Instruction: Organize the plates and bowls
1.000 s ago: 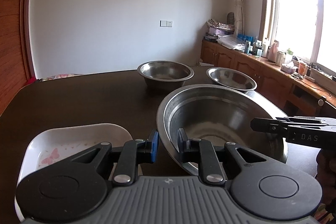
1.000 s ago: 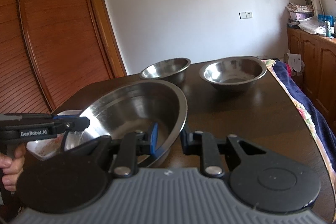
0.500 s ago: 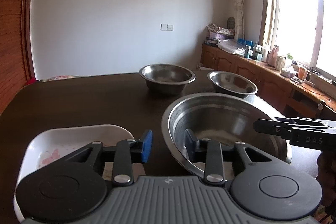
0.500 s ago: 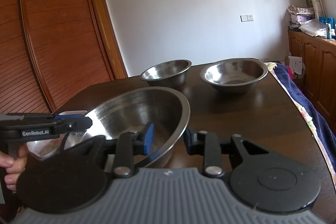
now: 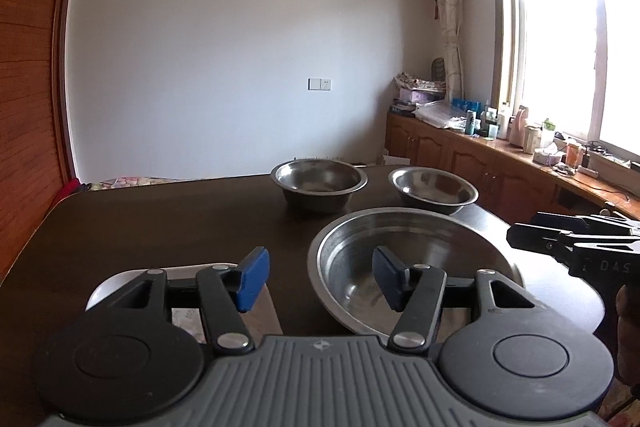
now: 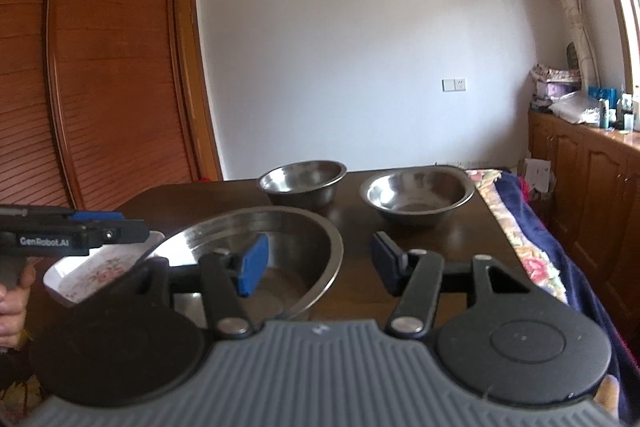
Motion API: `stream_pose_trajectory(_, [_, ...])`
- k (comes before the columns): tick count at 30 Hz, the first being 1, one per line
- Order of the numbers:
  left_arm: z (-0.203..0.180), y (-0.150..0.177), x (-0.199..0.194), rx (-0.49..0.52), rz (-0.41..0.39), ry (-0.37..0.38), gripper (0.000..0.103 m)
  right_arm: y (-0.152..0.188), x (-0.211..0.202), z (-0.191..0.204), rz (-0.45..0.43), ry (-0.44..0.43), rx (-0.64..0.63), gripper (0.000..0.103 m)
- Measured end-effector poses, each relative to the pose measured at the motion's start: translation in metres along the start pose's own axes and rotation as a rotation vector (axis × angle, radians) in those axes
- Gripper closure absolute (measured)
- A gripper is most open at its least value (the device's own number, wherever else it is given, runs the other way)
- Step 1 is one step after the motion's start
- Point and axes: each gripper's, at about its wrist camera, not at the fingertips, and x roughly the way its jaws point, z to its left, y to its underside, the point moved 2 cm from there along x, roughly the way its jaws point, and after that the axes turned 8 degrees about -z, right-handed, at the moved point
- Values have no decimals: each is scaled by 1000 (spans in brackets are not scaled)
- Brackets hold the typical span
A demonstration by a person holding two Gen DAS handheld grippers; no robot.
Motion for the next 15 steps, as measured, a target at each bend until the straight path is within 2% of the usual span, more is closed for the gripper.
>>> stream_pose_trajectory(4, [-5,-4,-11,8,-20,-2,16,-1,-7,-1,-13,13,-2,33])
stream_pose_trajectory(6, [-6,-7,-15,11,-28,-4,12,-2,-12,0,-30,27,-11,21])
stream_pose_trajectory(8, [-7,-11,-19,18,-40,-5,1,-3,-16,0,-45,35,-16,11])
stream_pose_trajectory(9, [-7,-14,-20,20,-46,-4,0,-4,-17,0,-48,32,-15,8])
stream_pose_trajectory(12, [-6,-21,-19,24,-71,-3,0,-8,-18,-2,-59,23,-14,0])
stream_pose_trajectory(15, [-5,-27,-16,24,-79,1,0,-15,-16,-3,-83,34,-41,0])
